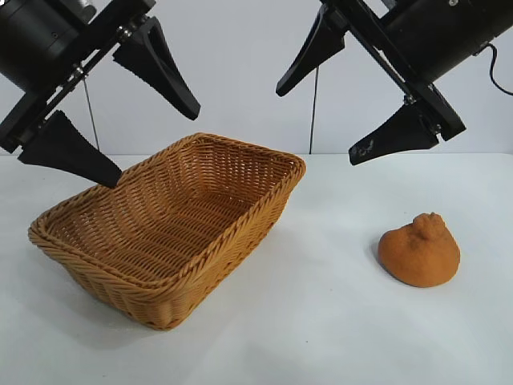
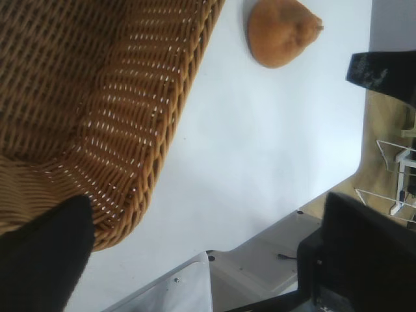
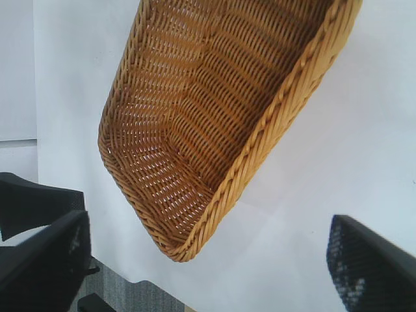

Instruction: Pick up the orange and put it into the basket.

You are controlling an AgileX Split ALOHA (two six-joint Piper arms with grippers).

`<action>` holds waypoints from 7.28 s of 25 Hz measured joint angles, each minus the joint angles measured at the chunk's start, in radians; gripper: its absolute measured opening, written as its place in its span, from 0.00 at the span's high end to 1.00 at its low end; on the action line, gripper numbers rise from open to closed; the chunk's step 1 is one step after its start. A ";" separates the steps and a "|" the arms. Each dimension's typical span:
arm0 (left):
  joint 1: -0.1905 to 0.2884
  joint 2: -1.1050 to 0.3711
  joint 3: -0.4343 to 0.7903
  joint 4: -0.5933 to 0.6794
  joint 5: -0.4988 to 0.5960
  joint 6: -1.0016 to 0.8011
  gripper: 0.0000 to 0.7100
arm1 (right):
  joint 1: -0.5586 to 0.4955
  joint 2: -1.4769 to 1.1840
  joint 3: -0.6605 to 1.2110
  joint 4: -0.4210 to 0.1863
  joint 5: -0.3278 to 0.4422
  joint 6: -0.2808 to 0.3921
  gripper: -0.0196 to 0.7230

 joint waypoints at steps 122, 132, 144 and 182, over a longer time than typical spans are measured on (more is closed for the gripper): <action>0.098 0.270 -0.135 0.421 0.025 -0.364 0.88 | 0.000 0.000 0.000 -0.013 -0.002 0.001 0.06; 0.098 0.323 -0.193 0.420 0.071 -0.235 0.88 | 0.000 0.000 0.000 -0.020 -0.002 0.003 0.06; 0.098 0.398 -0.193 0.411 0.003 -0.183 0.76 | 0.000 0.000 0.000 -0.020 -0.001 0.003 0.06; 0.268 0.062 -0.199 0.755 0.285 -0.182 0.05 | 0.000 0.000 0.000 -0.027 0.001 0.003 0.06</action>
